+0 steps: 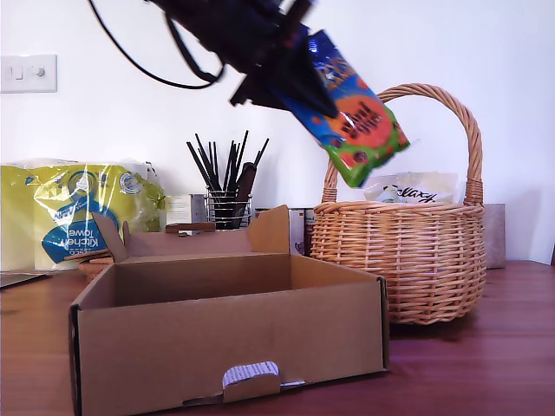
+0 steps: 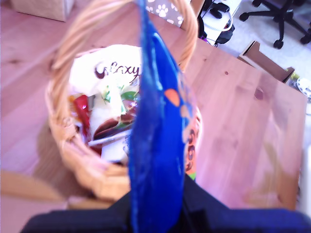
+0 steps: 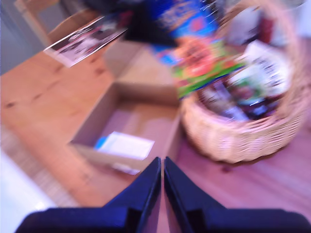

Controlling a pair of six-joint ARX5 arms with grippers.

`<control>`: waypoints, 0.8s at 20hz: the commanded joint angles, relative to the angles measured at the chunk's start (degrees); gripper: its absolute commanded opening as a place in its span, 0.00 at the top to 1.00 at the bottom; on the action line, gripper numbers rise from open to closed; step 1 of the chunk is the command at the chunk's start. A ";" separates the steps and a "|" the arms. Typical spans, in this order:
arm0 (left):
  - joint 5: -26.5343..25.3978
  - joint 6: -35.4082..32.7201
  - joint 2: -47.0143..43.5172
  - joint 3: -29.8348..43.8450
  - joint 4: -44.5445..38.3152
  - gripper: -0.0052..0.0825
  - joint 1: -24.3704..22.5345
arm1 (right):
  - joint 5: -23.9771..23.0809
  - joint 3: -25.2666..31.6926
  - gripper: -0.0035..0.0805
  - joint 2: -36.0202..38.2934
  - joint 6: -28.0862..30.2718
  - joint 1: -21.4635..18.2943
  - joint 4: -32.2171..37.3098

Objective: Move the bags of Easter eggs from the cardboard box on the left into the woven basket on the right side.

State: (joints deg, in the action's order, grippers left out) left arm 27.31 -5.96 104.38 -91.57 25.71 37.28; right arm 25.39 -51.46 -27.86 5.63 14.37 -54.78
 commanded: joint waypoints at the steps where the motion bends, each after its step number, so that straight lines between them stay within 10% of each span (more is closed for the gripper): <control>1: -3.56 1.25 1.31 0.70 -5.22 0.97 1.70 | 0.81 0.35 0.97 0.44 0.48 0.26 -0.17; 7: -8.13 6.75 11.23 0.70 -16.83 0.97 4.90 | 0.92 0.35 0.97 0.44 1.09 0.24 0.02; 16: -12.02 11.96 18.25 0.70 -13.27 0.91 4.79 | 1.01 0.35 0.97 0.44 2.36 0.24 0.17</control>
State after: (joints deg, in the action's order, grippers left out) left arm 15.84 5.65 120.53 -91.98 11.73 42.15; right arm 26.22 -51.46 -27.86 7.62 14.37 -55.05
